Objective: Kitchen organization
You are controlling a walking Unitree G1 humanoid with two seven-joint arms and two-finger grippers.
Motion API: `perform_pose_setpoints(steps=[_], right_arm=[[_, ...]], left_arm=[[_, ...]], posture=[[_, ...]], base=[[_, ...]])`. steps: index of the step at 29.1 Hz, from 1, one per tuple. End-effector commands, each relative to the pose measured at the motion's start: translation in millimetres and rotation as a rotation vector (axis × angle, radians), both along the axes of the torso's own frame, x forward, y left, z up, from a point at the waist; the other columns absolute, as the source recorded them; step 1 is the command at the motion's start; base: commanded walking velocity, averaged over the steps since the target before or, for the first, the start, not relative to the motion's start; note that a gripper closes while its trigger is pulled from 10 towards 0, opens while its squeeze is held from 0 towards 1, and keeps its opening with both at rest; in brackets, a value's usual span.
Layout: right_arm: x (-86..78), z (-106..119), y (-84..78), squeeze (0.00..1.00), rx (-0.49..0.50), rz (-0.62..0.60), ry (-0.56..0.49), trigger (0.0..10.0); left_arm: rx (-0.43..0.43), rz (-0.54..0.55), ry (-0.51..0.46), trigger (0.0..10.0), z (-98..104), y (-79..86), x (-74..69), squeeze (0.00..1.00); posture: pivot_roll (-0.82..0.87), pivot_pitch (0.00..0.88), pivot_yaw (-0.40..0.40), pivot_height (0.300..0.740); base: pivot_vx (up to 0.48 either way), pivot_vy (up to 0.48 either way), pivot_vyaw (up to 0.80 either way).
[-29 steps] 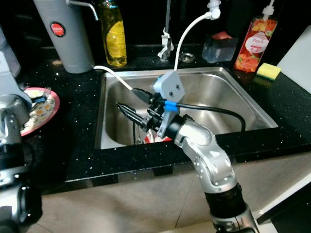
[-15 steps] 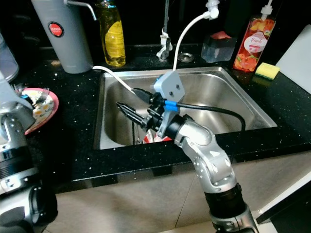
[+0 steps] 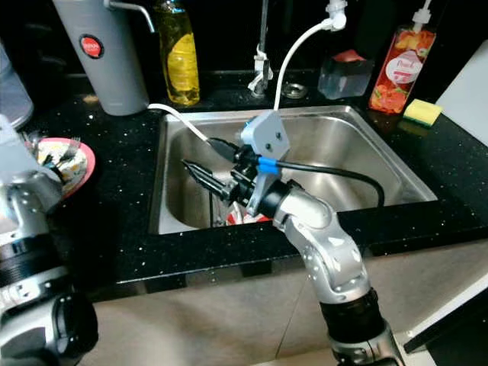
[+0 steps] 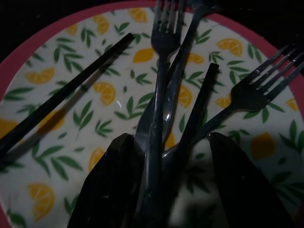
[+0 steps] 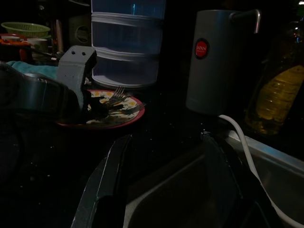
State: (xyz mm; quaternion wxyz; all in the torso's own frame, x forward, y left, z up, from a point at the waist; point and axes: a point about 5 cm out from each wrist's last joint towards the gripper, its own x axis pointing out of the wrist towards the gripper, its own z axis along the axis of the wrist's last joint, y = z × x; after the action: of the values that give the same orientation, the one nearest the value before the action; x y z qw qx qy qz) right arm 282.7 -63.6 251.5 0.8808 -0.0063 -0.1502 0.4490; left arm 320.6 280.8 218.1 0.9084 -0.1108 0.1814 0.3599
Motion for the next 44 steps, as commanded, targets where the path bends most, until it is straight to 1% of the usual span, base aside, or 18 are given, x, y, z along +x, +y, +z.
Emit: perform_pose_setpoints(steps=[1, 2, 4, 5, 7, 16, 24, 25, 26, 29, 31, 32, 34, 35, 39, 42, 43, 44], right_arm=[[1.2, 1, -3.1, 0.00, 0.013, -0.011, -0.006, 10.0], [1.1, 2, -3.1, 0.00, 0.014, -0.010, -0.006, 10.0], [1.1, 2, -3.0, 0.00, 0.014, -0.009, -0.006, 10.0], [1.0, 2, -2.7, 0.00, 0.014, -0.008, -0.006, 10.0], [0.9, 2, -2.2, 0.00, 0.015, -0.004, -0.006, 10.0], [1.4, 2, -1.9, 0.00, 0.013, 0.000, -0.010, 10.0], [1.6, 2, -2.4, 0.00, 0.009, -0.001, -0.012, 10.0], [1.6, 2, -2.4, 0.00, 0.008, -0.001, -0.012, 10.0], [1.6, 2, -2.4, 0.00, 0.008, -0.001, -0.012, 10.0], [1.9, 3, -3.2, 0.00, 0.007, -0.004, -0.012, 10.0], [2.2, 3, -3.3, 0.00, 0.006, -0.008, -0.012, 10.0], [2.5, 3, -3.7, 0.00, 0.005, -0.010, -0.013, 10.0], [5.9, 5, -6.5, 0.00, 0.019, -0.051, -0.022, 10.0], [5.9, 5, -6.5, 0.00, 0.019, -0.051, -0.022, 10.0], [24.7, 16, -22.3, 0.00, 0.096, -0.239, -0.030, 10.0], [35.3, 23, -34.5, 0.00, 0.114, -0.370, -0.037, 10.0], [35.3, 23, -34.5, 0.00, 0.114, -0.370, -0.037, 10.0], [39.7, 23, -40.3, 0.00, 0.112, -0.428, -0.033, 10.0]], left_arm=[[-0.016, -0.001, 0.064, 10.0, -15, 4.0, -2.6, 0.00], [-0.014, 0.000, 0.060, 5.5, -15, 4.8, -3.0, 0.00], [-0.014, 0.001, 0.056, 5.5, -14, 5.0, -3.2, 0.00], [-0.019, 0.003, 0.048, 0.0, -13, 5.7, -3.1, 0.00], [-0.017, 0.013, 0.019, 0.0, -9, 9.2, -2.7, 0.00], [0.024, 0.014, -0.018, 0.0, -2, 13.3, -1.3, 0.00], [0.120, -0.029, -0.105, 0.0, 18, 10.4, 5.6, 0.00], [0.125, -0.023, -0.112, 10.0, 20, 10.7, 5.7, 0.00], [0.125, -0.023, -0.112, 10.0, 20, 10.7, 5.7, 0.00], [0.258, -0.100, -0.251, 10.0, 51, 3.8, 11.9, 0.00], [0.279, -0.157, -0.312, 10.0, 63, -1.9, 15.1, 0.00], [0.273, -0.193, -0.337, 10.0, 66, -6.0, 17.3, 0.00], [0.213, -0.323, -0.404, 10.0, 74, -21.5, 24.8, 0.00], [0.213, -0.323, -0.404, 10.0, 74, -21.5, 24.8, 0.00], [0.162, -0.625, -0.472, 10.0, 81, -61.1, 40.6, 0.00], [0.150, -0.808, -0.483, 10.0, 82, -88.3, 51.2, 0.00], [0.150, -0.808, -0.483, 10.0, 82, -88.3, 51.2, 0.00], [0.163, -0.889, -0.470, 10.0, 79, -100.3, 54.7, 0.00]], posture=[[0.08, 0.000, 0.012, 0.740], [0.08, 0.000, 0.012, 0.740], [0.08, 0.000, 0.012, 0.740], [0.09, 0.000, 0.010, 0.740], [0.09, 0.000, 0.008, 0.740], [0.09, 0.000, 0.006, 0.740], [0.08, 0.000, 0.005, 0.740], [0.08, 0.000, 0.005, 0.740], [0.08, 0.000, 0.005, 0.740], [0.08, 0.000, 0.002, 0.740], [0.08, 0.000, 0.002, 0.740], [0.07, 0.000, 0.001, 0.740], [0.07, 0.000, -0.003, 0.740], [0.07, 0.000, -0.003, 0.740], [0.07, 0.000, -0.009, 0.740], [0.06, 0.000, -0.005, 0.740], [0.06, 0.000, -0.005, 0.740], [0.06, 0.000, -0.005, 0.740]], base=[[0.000, 0.000, 0.00], [0.000, 0.000, 0.00], [0.000, 0.000, 0.00], [0.000, 0.000, 0.00], [0.000, 0.000, 0.00], [0.000, 0.000, 0.00], [0.000, 0.000, 0.00], [0.000, 0.000, 0.00], [0.000, 0.000, 0.00], [0.000, 0.000, 0.00], [0.000, 0.000, 0.00], [0.000, 0.000, 0.00], [0.000, 0.000, 0.00], [0.000, 0.000, 0.00], [0.000, 0.000, 0.00], [0.000, 0.000, 0.00], [0.000, 0.000, 0.00], [0.000, 0.000, 0.00]])
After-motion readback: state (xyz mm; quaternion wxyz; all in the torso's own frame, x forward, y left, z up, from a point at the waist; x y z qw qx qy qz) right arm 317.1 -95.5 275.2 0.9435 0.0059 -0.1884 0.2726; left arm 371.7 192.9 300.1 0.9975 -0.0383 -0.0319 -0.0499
